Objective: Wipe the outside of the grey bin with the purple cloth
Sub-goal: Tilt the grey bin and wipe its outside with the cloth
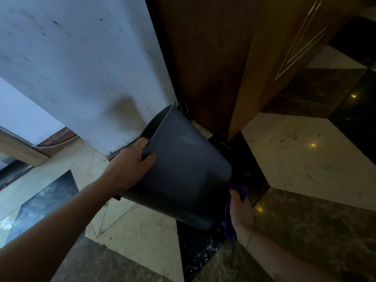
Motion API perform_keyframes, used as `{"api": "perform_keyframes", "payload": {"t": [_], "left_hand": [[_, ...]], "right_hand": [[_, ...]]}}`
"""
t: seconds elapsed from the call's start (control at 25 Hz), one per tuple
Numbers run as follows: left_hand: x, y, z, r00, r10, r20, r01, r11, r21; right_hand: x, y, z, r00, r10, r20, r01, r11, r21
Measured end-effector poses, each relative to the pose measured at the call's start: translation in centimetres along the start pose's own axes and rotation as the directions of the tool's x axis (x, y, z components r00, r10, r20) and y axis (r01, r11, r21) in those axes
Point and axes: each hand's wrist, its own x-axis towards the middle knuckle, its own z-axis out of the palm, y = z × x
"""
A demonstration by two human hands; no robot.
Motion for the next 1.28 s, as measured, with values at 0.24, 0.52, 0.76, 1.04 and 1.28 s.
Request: {"api": "perform_keyframes", "payload": {"t": [0.24,0.52,0.76,1.04,1.28], "left_hand": [[-0.6,1.1,0.4,0.958,0.284,0.035,-0.285,0.939,0.193],[-1.3,1.7,0.5,0.848,0.526,-0.060,-0.494,0.828,0.266],[0.6,-1.4,1.8,0.872,0.487,-0.040,-0.397,0.754,0.524],[0.2,-2.9,4.3,0.860,0.496,-0.117,-0.369,0.765,0.527],[0.0,-3.0,4.0,0.850,0.510,-0.134,-0.376,0.764,0.524]], "right_hand": [[2.2,-12.7,-0.7,0.957,-0.249,0.149,0.275,0.943,-0.188],[5.3,-21.8,-0.4,0.906,-0.222,0.361,0.319,0.918,-0.236],[6.4,-20.7,3.0,0.881,-0.307,0.360,0.425,0.847,-0.320],[6.9,-19.9,4.0,0.742,-0.517,0.427,0.666,0.638,-0.386],[6.7,-19.5,3.9,0.733,-0.529,0.428,0.679,0.615,-0.402]]}}
